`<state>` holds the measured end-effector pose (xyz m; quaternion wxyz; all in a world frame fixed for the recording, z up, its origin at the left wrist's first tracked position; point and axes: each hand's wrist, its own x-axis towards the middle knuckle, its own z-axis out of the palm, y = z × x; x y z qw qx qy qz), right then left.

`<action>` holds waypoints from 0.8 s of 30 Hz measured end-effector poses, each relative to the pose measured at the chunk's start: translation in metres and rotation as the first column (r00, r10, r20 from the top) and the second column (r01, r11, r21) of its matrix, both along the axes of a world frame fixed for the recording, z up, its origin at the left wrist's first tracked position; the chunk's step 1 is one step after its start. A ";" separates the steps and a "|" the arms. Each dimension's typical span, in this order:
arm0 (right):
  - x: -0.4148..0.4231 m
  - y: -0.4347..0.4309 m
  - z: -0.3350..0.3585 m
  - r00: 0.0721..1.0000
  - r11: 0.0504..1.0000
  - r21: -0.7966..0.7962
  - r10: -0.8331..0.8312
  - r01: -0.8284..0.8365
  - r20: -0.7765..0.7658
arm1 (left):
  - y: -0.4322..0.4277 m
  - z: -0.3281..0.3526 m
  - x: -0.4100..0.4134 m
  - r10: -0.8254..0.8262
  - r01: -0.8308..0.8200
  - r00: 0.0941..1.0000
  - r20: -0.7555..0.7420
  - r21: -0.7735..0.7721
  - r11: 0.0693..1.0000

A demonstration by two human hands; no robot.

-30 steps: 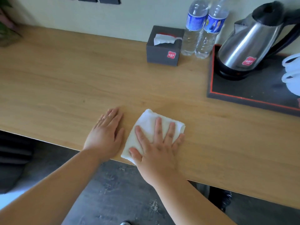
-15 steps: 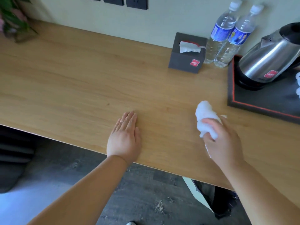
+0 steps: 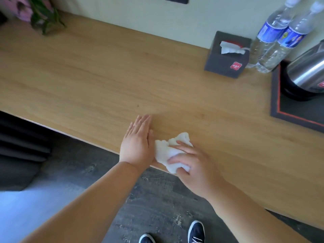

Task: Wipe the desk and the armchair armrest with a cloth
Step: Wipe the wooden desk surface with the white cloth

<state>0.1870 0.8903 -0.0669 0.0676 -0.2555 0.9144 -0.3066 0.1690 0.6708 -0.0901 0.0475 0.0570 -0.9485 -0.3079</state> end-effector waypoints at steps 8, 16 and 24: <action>0.011 0.118 -0.008 0.785 0.788 0.010 -0.612 0.616 -0.100 | -0.024 -0.014 -0.005 0.097 -0.074 0.992 0.086 -0.241 0.968; -0.014 -0.037 -0.018 0.987 0.998 -0.066 -0.035 0.025 -0.155 | -0.025 -0.008 -0.005 0.110 -0.081 0.987 0.115 -0.230 0.970; -0.033 -0.050 0.079 0.704 0.959 -0.197 -0.004 0.205 0.710 | -0.006 0.065 0.050 0.393 -0.504 0.829 0.398 0.227 0.833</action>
